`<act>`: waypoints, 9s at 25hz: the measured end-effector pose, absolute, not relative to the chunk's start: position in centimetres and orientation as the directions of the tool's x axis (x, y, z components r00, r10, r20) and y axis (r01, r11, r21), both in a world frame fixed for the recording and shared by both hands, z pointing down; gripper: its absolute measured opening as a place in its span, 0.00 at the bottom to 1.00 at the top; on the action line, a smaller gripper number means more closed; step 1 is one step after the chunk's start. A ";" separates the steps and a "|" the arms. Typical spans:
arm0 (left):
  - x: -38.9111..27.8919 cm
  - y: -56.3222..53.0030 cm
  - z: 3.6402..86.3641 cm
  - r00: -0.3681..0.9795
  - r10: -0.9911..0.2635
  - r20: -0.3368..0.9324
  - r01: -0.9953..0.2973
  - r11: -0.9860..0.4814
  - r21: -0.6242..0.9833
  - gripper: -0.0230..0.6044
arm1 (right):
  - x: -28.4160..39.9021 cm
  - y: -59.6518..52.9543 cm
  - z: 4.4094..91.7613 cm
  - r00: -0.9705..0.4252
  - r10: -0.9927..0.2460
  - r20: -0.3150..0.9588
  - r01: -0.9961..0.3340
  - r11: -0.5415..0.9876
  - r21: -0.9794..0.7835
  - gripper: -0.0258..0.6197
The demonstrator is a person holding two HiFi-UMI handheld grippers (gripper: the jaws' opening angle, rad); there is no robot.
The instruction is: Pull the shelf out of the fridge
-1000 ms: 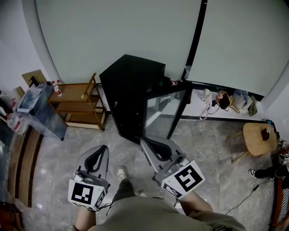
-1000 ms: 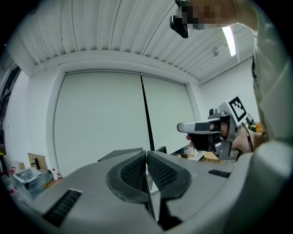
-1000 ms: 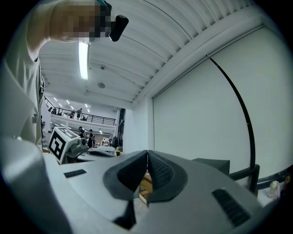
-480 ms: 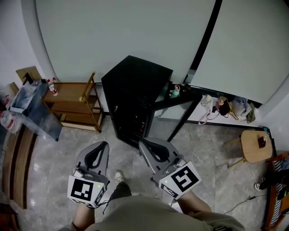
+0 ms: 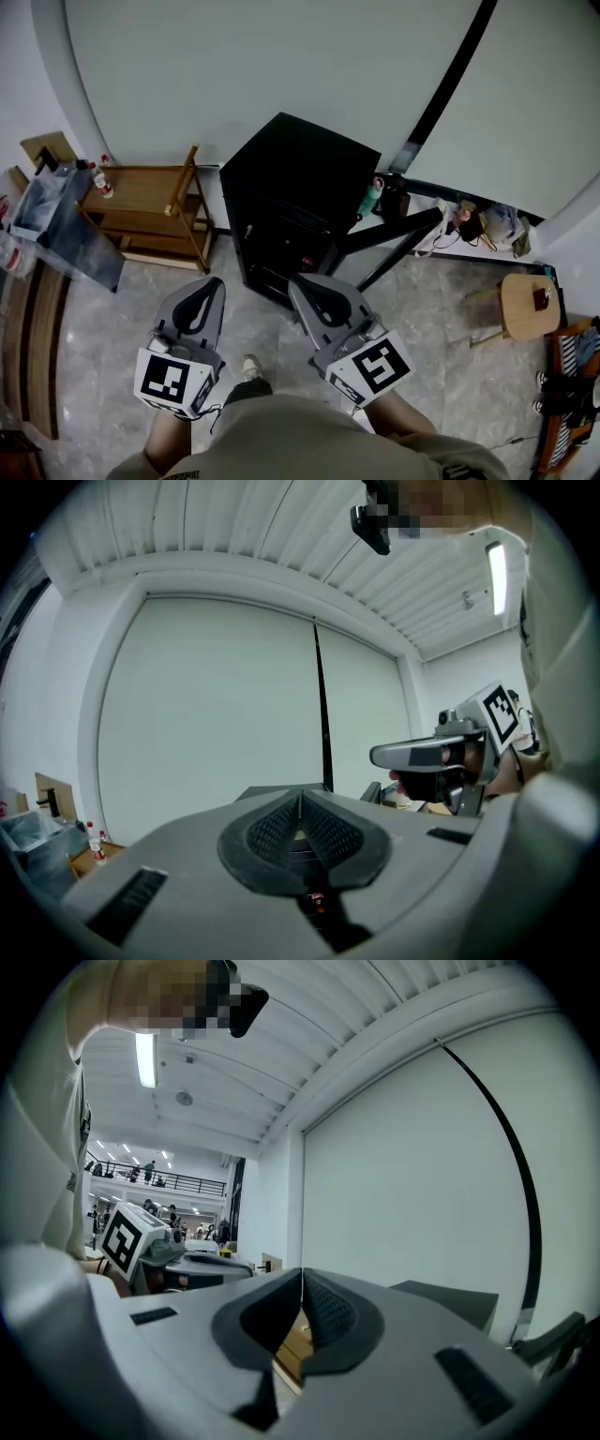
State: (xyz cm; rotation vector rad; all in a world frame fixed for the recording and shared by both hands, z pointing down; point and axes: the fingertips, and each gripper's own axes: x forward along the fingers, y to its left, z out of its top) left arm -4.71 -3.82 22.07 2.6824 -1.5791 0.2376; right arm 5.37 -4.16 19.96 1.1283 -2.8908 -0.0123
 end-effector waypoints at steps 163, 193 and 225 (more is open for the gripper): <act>-13.9 -14.2 63.4 0.432 -0.892 -0.133 0.091 -0.104 0.990 0.08 | -5.2 -17.5 45.7 -0.724 -0.652 0.227 -0.671 0.741 -0.012 0.03; -24.4 -9.1 28.9 0.050 -0.947 -0.318 0.004 -0.318 0.948 0.08 | -4.4 -14.9 16.8 -0.795 -0.594 -0.123 -0.602 0.798 0.039 0.04; -23.0 -13.6 31.2 0.111 -0.956 -0.273 0.095 -0.263 0.960 0.08 | -4.7 -18.7 19.2 -0.806 -0.590 -0.045 -0.592 0.805 0.036 0.04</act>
